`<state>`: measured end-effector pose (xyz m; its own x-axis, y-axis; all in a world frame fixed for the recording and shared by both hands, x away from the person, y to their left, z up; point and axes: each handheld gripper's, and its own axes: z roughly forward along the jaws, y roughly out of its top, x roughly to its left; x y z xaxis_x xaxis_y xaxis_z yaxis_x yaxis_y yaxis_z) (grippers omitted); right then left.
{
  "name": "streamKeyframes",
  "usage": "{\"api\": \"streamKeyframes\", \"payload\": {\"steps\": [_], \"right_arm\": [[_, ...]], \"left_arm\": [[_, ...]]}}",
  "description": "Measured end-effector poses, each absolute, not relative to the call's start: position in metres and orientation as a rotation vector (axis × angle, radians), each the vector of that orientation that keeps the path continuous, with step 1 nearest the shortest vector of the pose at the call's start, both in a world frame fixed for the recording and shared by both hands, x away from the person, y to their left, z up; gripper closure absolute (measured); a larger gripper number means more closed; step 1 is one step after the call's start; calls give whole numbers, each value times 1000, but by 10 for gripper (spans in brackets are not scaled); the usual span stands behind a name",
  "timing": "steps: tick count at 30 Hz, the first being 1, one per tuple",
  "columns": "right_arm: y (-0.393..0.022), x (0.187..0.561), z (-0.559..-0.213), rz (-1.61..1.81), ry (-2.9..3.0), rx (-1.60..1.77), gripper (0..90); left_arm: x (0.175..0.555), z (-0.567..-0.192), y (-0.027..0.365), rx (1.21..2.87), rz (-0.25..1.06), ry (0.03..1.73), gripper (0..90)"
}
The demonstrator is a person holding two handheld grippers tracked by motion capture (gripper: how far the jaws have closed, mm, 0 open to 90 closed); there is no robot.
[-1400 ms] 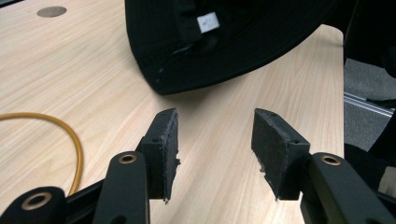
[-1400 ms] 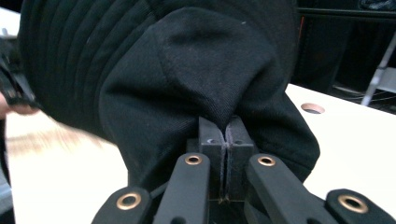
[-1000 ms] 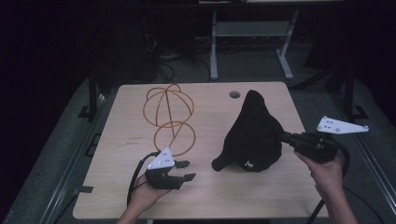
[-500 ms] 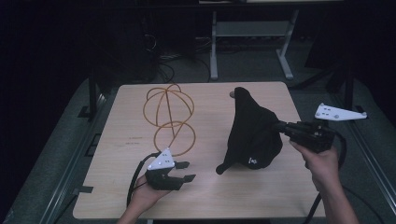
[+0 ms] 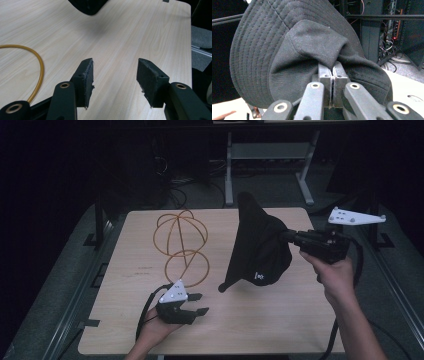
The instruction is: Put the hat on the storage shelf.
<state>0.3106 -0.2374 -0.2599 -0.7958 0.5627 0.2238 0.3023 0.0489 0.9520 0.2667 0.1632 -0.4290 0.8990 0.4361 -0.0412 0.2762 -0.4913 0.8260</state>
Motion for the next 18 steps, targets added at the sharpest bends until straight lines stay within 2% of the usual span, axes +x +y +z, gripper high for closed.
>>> {"api": "streamKeyframes", "payload": {"steps": [18], "right_arm": [[-211, 341, -229, 1834, 2108, 892, 881]], "left_arm": [[266, -437, 154, 2159, 199, 478, 448]]}}
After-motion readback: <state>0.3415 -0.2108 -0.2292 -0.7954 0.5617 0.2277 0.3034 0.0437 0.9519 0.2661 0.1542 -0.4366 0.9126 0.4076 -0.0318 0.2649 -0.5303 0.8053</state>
